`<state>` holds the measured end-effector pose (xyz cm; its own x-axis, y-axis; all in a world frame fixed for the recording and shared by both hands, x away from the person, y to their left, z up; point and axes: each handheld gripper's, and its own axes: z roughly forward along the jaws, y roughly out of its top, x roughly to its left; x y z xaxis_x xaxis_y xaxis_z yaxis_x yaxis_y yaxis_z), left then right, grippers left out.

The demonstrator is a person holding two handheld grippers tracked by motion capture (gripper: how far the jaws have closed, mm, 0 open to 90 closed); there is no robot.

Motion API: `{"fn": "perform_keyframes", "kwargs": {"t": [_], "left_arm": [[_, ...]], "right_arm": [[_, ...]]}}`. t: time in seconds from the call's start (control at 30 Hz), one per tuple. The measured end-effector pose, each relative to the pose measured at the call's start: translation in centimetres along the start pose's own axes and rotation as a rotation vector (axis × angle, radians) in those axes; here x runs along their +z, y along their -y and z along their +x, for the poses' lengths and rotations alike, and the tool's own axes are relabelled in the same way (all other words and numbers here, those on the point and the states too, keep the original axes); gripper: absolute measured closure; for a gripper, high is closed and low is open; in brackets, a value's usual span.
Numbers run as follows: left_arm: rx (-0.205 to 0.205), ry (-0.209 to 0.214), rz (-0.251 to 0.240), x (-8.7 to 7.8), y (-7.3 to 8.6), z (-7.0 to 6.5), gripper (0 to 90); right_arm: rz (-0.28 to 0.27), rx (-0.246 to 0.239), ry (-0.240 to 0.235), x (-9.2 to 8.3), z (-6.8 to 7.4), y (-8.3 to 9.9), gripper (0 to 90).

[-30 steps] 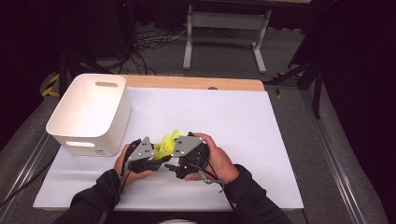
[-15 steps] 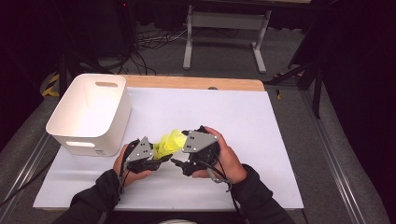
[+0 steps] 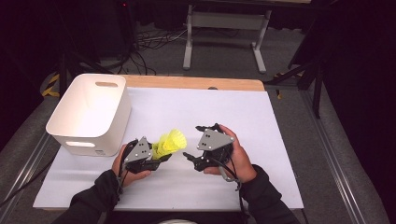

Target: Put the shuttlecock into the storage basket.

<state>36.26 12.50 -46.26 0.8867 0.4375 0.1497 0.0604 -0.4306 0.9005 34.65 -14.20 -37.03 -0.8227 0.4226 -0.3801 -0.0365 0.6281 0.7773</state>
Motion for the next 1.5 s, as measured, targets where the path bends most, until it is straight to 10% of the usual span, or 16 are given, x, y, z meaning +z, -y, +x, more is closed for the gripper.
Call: {"fn": "perform_keyframes", "kwargs": {"t": [1.5], "left_arm": [[-0.008, -0.07, -0.034, -3.1, -0.1, 0.9, 55.1]], "right_arm": [[-0.028, 0.164, 0.168, -2.5, -0.4, 10.3, 14.2]]}}
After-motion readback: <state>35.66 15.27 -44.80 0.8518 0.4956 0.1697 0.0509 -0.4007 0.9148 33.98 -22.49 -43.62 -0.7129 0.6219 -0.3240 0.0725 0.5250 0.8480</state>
